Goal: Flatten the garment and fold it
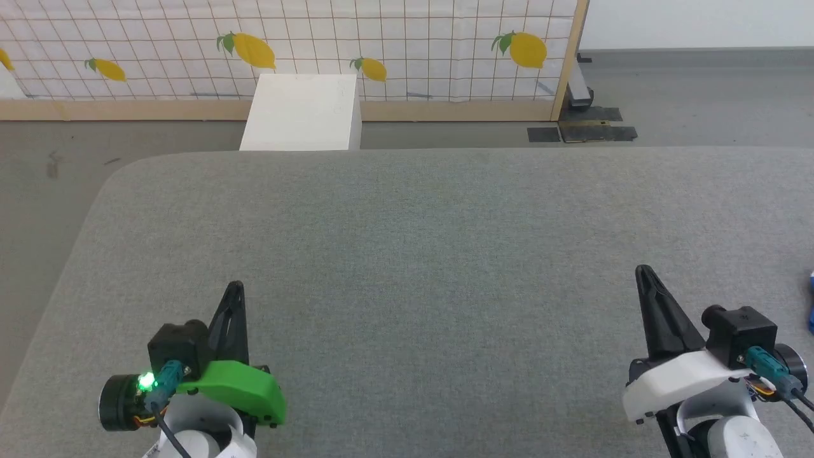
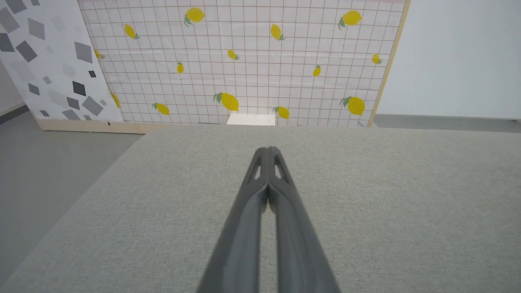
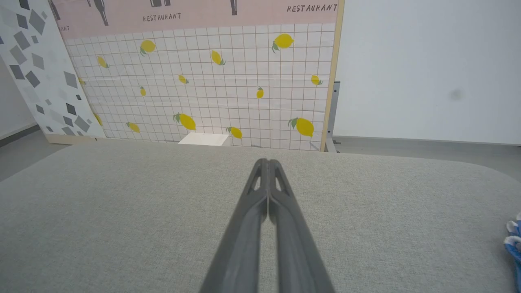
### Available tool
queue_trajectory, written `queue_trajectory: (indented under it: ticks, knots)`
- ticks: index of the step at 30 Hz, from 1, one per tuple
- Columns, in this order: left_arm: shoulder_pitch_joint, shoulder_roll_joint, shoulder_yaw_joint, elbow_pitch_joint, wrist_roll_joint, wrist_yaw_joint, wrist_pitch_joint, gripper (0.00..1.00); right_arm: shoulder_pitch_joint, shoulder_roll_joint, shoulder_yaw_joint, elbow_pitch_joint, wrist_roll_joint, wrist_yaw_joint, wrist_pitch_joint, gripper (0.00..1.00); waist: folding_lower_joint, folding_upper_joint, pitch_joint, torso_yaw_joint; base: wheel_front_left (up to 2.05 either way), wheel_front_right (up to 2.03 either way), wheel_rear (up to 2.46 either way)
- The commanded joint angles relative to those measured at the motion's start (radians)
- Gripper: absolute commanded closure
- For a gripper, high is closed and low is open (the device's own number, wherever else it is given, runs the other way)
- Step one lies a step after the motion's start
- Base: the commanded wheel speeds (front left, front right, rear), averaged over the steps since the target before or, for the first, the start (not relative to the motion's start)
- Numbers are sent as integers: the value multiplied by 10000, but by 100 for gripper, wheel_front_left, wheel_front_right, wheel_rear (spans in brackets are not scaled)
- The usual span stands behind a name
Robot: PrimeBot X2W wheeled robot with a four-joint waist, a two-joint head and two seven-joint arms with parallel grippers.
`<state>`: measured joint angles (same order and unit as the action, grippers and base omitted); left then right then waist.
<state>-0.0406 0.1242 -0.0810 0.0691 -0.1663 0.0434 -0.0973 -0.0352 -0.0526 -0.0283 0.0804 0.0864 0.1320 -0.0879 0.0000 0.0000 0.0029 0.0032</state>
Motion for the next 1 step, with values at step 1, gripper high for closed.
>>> queue_trajectory:
  ticks: [1]
  knots:
    - [161,-77,66,-80,150,-79,62,100,162,15,37,-99,-117,-8,54,100,0,0,-1,-1,0,0,0]
